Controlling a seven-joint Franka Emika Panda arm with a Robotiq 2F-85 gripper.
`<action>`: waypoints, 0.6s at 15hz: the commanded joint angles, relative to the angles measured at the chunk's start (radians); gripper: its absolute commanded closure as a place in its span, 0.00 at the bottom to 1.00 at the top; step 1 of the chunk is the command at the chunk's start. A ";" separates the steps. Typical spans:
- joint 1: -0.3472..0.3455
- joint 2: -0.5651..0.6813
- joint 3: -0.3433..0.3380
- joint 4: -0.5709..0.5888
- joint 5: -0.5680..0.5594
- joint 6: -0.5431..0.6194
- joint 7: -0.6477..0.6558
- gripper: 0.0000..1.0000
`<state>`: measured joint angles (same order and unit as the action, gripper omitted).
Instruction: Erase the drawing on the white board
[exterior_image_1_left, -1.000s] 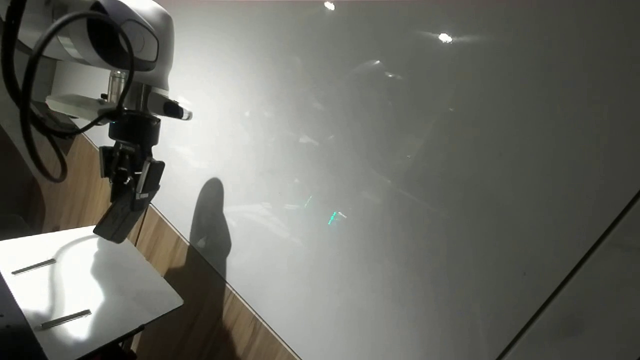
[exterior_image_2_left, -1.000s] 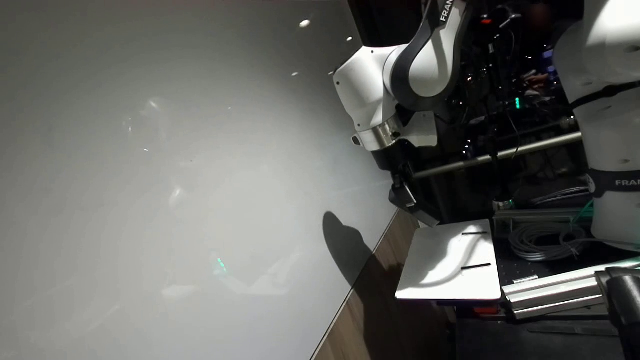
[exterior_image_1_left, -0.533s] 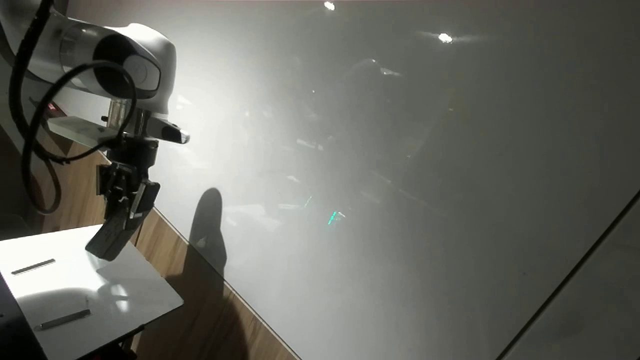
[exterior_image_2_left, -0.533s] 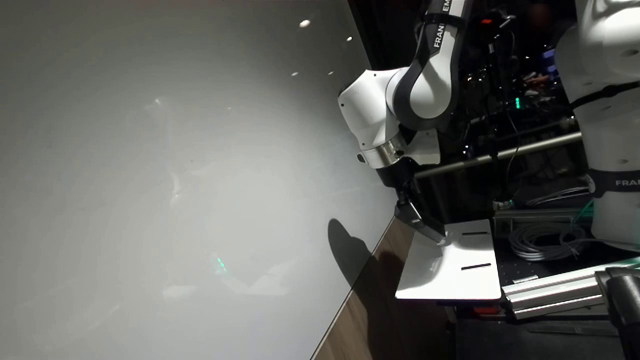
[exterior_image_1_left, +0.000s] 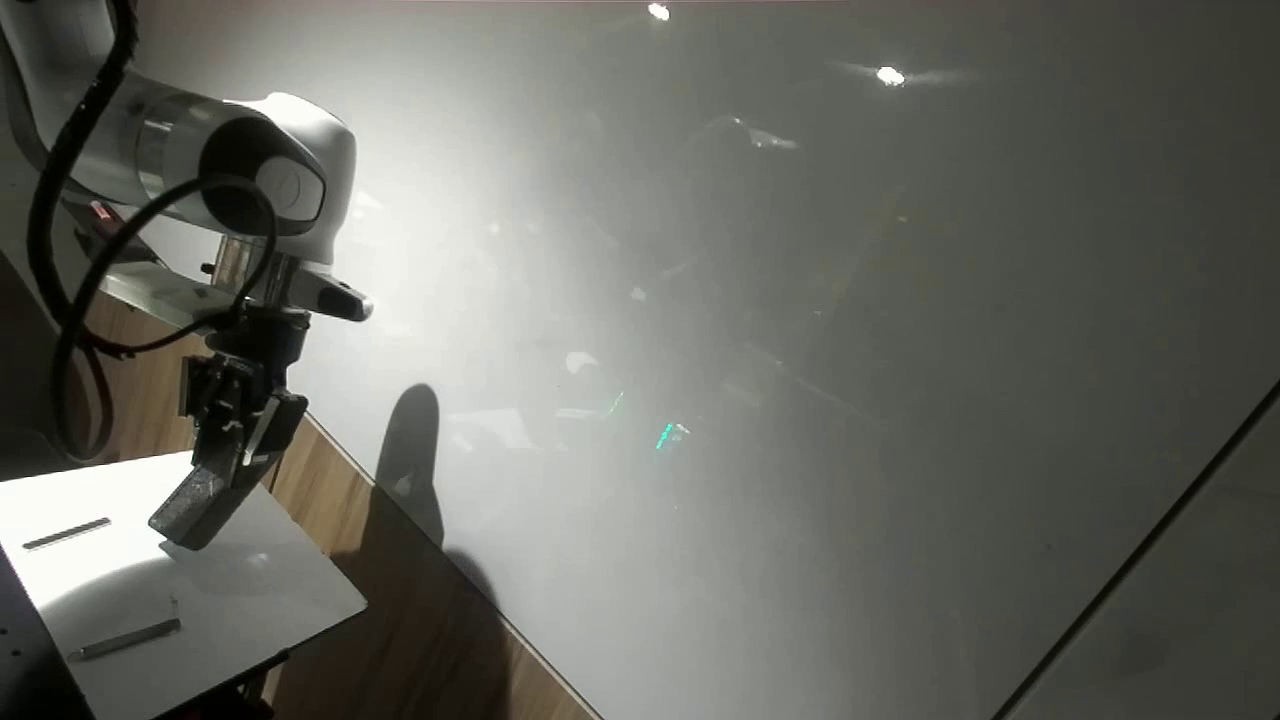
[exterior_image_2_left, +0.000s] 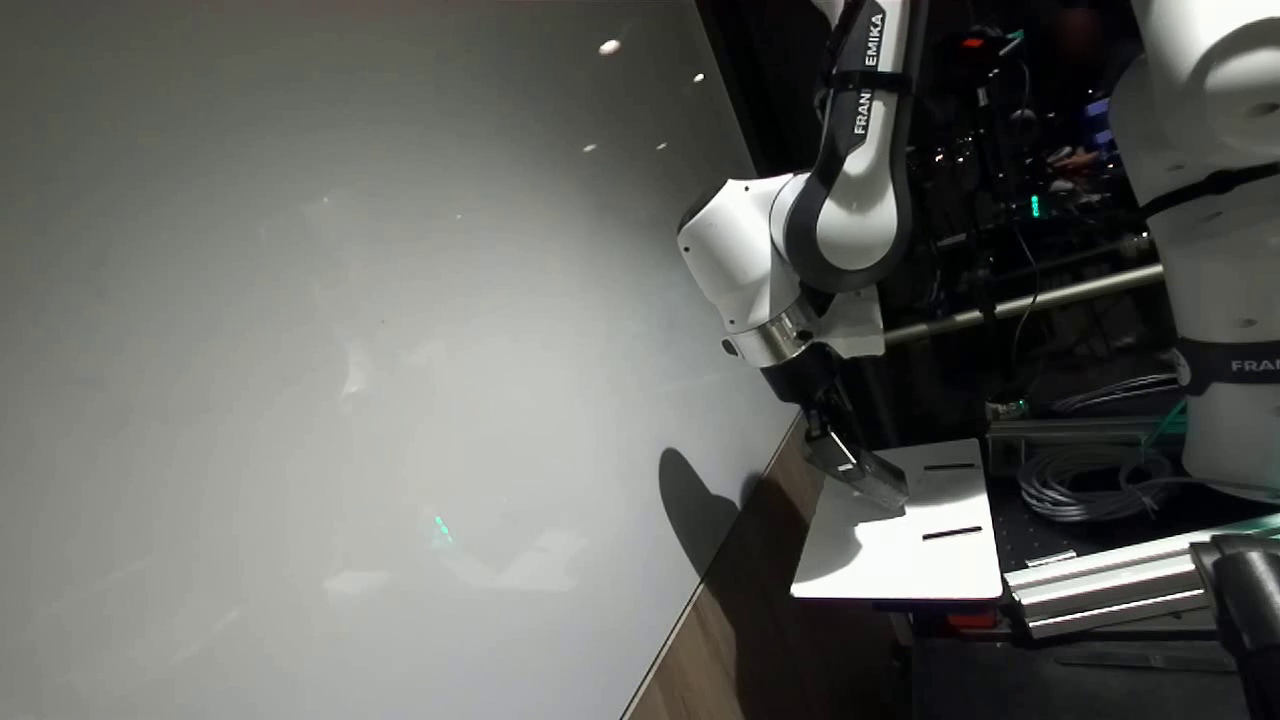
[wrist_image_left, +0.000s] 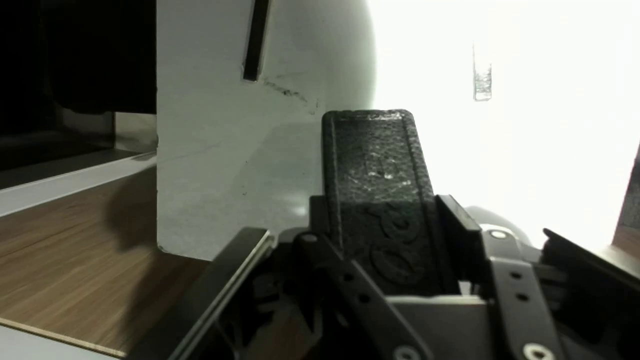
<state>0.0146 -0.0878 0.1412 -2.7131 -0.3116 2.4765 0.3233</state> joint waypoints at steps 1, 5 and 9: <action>0.003 0.051 -0.023 0.030 -0.019 0.020 0.016 0.70; 0.006 0.088 -0.041 0.058 -0.013 0.016 0.011 0.70; 0.008 0.118 -0.060 0.090 -0.011 0.009 0.009 0.70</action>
<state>0.0147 -0.0034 0.1060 -2.6531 -0.3119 2.4764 0.3245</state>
